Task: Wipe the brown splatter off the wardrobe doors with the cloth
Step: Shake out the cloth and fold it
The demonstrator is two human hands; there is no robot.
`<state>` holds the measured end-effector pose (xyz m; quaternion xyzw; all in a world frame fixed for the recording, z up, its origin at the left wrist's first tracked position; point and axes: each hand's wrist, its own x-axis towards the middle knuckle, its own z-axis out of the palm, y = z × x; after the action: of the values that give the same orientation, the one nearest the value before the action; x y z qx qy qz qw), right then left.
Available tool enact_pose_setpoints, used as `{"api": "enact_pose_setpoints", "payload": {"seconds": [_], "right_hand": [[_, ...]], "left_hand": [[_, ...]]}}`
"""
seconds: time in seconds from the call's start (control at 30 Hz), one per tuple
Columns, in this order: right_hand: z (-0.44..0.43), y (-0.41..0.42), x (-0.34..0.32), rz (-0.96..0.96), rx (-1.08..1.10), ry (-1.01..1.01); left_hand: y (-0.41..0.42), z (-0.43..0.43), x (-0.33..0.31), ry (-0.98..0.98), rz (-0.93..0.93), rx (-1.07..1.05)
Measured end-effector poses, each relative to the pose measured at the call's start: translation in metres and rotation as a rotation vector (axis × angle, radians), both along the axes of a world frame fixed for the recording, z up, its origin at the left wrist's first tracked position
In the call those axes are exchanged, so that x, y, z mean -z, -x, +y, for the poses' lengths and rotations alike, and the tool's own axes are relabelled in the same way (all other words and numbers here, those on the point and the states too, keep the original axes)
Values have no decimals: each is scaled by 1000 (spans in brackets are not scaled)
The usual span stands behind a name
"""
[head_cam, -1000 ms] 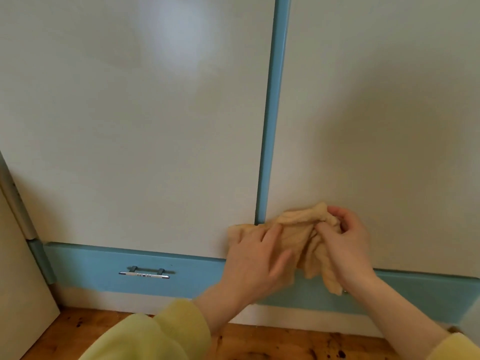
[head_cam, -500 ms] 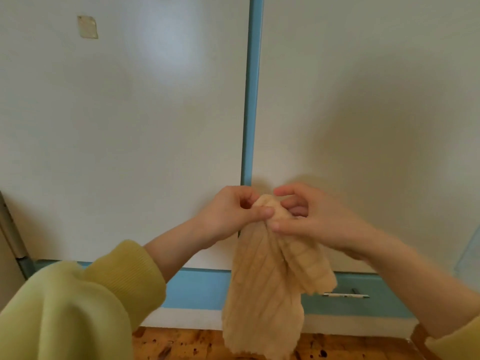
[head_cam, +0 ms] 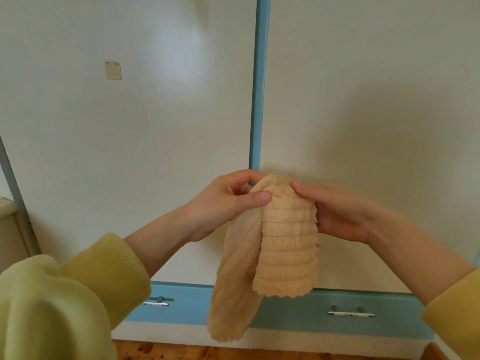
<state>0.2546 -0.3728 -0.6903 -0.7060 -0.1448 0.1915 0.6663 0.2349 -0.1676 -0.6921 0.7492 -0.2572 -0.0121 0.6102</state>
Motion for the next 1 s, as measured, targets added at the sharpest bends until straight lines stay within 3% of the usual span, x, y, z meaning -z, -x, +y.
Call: {"api": "enact_pose_setpoints", "payload": {"seconds": [0.1, 0.23, 0.47, 0.73, 1.0], "right_hand": [[2, 0, -9, -2, -60, -80], [11, 3, -27, -189, 95, -87], [29, 5, -62, -534, 260, 196], [27, 0, -83, -573, 325, 28], [6, -8, -89, -581, 377, 20]], "left_hand": [[3, 6, 5, 22, 4, -10], [5, 12, 17, 68, 31, -26], [5, 12, 34, 156, 8, -166], [-8, 31, 69, -28, 59, -160], [-20, 45, 81, -149, 61, -218]]}}
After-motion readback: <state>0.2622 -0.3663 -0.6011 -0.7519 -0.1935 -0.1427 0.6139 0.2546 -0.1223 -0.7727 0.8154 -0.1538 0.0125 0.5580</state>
